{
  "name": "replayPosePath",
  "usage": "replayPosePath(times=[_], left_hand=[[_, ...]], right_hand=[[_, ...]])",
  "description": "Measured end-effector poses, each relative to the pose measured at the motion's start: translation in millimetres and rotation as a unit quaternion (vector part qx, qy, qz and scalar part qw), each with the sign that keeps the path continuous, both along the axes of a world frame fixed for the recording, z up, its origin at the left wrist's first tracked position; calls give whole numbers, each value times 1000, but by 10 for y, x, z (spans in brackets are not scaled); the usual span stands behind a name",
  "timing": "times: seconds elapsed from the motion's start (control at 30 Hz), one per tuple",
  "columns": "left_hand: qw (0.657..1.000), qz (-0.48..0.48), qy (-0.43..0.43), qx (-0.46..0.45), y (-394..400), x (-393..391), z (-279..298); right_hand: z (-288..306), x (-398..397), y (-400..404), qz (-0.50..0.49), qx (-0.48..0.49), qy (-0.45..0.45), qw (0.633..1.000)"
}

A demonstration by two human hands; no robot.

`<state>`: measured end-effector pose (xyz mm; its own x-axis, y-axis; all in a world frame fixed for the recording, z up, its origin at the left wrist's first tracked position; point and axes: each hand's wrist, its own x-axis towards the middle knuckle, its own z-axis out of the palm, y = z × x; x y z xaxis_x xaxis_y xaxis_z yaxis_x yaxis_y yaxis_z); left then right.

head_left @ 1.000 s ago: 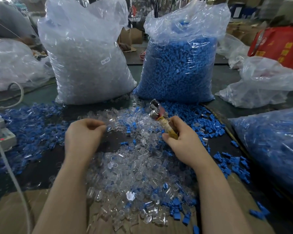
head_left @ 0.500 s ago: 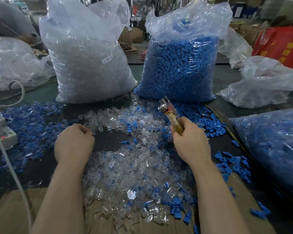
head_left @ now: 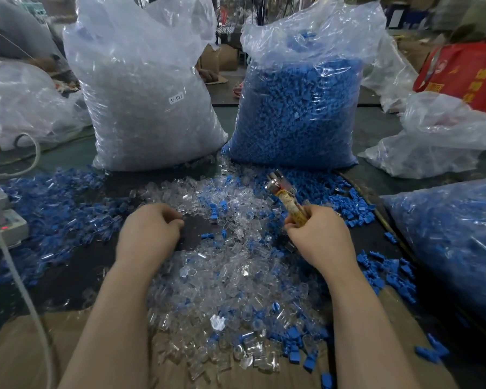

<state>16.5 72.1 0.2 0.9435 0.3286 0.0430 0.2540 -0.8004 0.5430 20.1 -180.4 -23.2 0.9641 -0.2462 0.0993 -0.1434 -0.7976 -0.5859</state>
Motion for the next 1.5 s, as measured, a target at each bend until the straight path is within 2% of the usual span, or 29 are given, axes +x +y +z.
replayPosePath(times=[0.13, 0.23, 0.43, 0.5, 0.57, 0.7, 0.77, 1.0, 1.07, 1.17, 1.23, 1.5], left_hand=[[994, -104, 13, 20, -230, 13, -44], [991, -125, 27, 48, -280, 40, -97], [990, -133, 30, 29, -288, 64, -137], [991, -128, 10, -21, -314, 45, -123], [983, -123, -22, -132, -361, 22, -80], [924, -160, -35, -345, -561, -52, 59], [909, -174, -38, -378, -654, -73, 86], [900, -182, -52, -392, -722, -75, 84], [914, -163, -64, -366, -721, -66, 57], [975, -149, -61, -153, -680, -29, -23], [986, -149, -25, -75, -683, -39, -53], [989, -145, 1, -29, -703, -40, -64]], right_hand=[[-13, 6, 11, -5, 0, 4, 1000], [5, 7, 39, 4, 4, -1, 1000], [25, -13, 80, 23, 36, -6, 999], [32, -11, 94, 34, 75, -15, 996], [39, -5, 115, 48, 137, -28, 989], [86, -26, 181, 85, 245, -43, 965], [118, -52, 219, 111, 279, -49, 953], [155, -78, 239, 140, 297, -44, 944], [125, -64, 233, 140, 281, -44, 948], [70, -41, 218, 116, 268, -66, 954], [49, -32, 205, 104, 271, -82, 953], [35, -25, 210, 100, 274, -102, 951]])
